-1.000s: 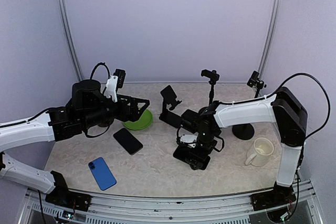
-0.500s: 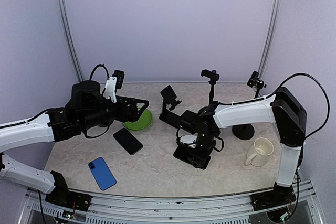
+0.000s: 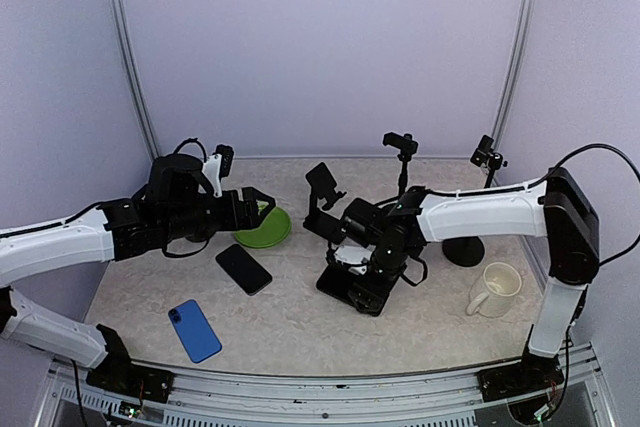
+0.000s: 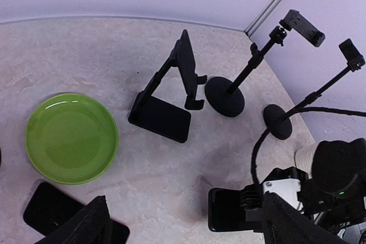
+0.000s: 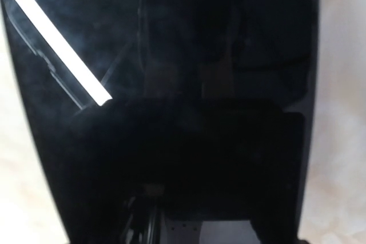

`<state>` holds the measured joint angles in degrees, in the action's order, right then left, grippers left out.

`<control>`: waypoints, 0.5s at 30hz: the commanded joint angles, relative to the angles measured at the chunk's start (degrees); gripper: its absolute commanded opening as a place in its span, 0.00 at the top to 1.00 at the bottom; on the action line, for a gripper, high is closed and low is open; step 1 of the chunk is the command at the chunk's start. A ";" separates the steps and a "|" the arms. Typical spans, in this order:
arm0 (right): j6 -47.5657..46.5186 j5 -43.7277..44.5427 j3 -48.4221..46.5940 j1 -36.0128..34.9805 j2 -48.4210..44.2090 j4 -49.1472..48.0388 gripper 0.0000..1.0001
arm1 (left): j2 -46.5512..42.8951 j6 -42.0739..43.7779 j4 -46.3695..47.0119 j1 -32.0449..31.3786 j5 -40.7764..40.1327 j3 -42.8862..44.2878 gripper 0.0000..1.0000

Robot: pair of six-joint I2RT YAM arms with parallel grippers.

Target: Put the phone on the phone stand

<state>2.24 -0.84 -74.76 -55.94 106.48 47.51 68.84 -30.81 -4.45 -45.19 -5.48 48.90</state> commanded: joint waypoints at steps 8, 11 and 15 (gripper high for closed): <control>0.51 -2.35 -2.34 -0.60 -12.06 -12.42 0.63 | -0.54 -4.85 5.93 3.88 16.08 -1.27 0.21; 0.44 -1.07 -4.05 -0.65 -12.51 -14.48 0.63 | -0.65 -5.19 9.45 4.03 18.49 -1.90 0.21; 0.13 -1.00 -4.60 -0.53 -14.51 -20.17 0.61 | 0.57 -6.51 13.93 4.65 23.45 -2.16 0.22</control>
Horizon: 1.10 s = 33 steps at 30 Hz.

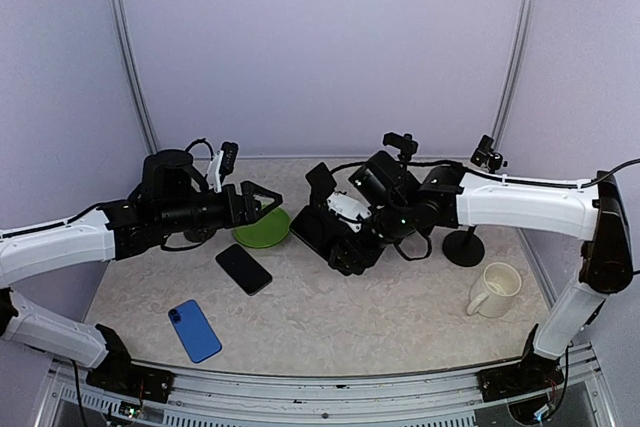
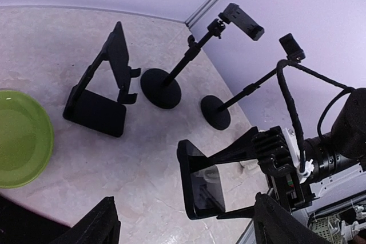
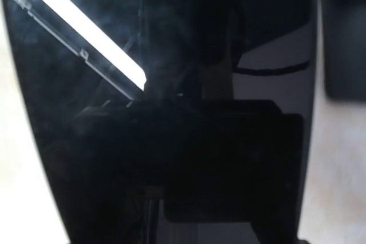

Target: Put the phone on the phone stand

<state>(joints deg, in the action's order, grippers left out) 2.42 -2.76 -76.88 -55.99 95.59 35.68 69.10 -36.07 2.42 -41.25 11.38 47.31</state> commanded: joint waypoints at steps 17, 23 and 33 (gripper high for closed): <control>-1.01 4.22 -3.98 -0.59 -4.14 -12.66 0.61 | 6.24 -2.25 15.00 0.65 10.57 1.47 0.45; -0.64 4.59 -3.68 -0.55 -4.11 -13.88 0.61 | 9.41 -2.51 17.04 0.65 12.81 3.32 0.58; 0.44 4.37 -4.17 -0.54 -3.30 -14.93 0.61 | 13.47 -2.77 19.24 0.65 15.52 6.64 0.79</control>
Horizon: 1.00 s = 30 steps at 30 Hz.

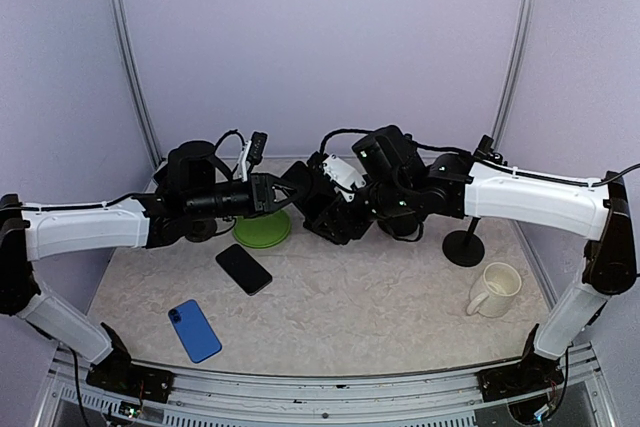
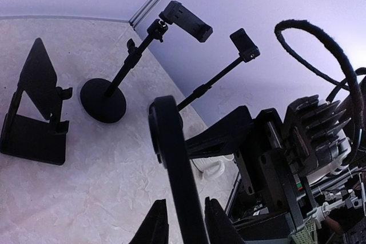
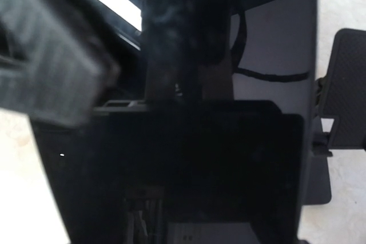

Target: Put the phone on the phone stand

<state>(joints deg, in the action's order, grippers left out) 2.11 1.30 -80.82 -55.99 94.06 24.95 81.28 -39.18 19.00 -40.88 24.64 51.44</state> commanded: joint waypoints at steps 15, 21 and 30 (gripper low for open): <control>2.55 -27.90 2.45 8.60 -5.35 -3.30 0.08 | -2.45 22.74 -18.58 2.95 11.18 7.69 1.00; 0.29 -43.77 4.49 13.62 -6.28 -5.56 0.18 | -6.02 34.29 -24.44 2.99 19.47 6.52 1.00; -3.40 -54.71 0.89 13.15 0.54 -1.55 0.36 | -5.09 32.01 -18.72 2.91 24.64 6.17 1.00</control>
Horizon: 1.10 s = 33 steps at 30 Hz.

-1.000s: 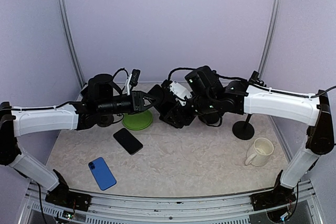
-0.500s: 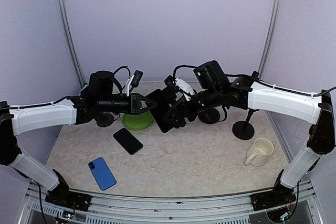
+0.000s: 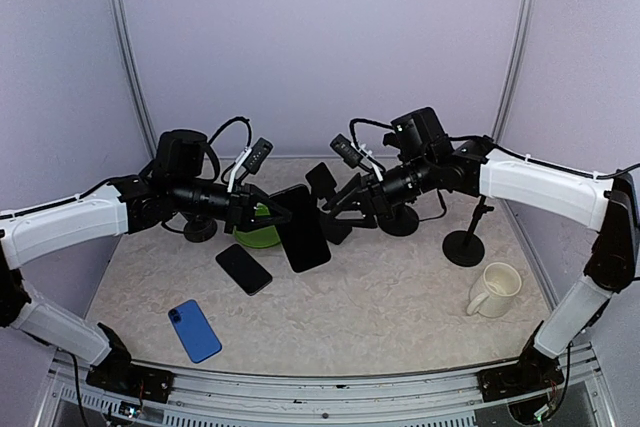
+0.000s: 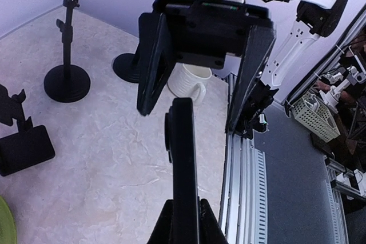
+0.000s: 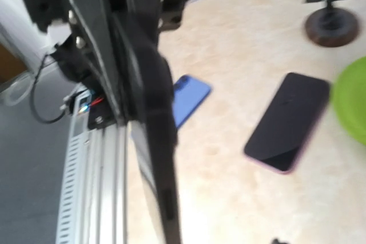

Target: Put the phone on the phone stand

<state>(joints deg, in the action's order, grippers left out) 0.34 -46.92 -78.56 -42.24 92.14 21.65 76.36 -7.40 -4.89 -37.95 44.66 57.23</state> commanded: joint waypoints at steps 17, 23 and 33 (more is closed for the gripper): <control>-6.24 -10.77 -3.43 -1.05 5.13 6.16 1.00 | 6.92 -4.41 14.64 -0.10 4.65 4.92 0.88; -2.44 -11.79 -1.57 0.79 3.33 0.77 1.00 | 6.44 -10.23 24.11 -0.53 1.79 0.18 0.62; 3.07 -14.61 0.10 2.02 2.89 -6.74 1.00 | 8.56 -21.76 40.04 -0.76 5.05 -5.31 0.79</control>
<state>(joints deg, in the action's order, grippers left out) 0.62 -57.78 -78.59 -40.80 97.08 20.91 83.46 -24.23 25.82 -38.35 47.83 52.51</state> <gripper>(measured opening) 0.040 0.245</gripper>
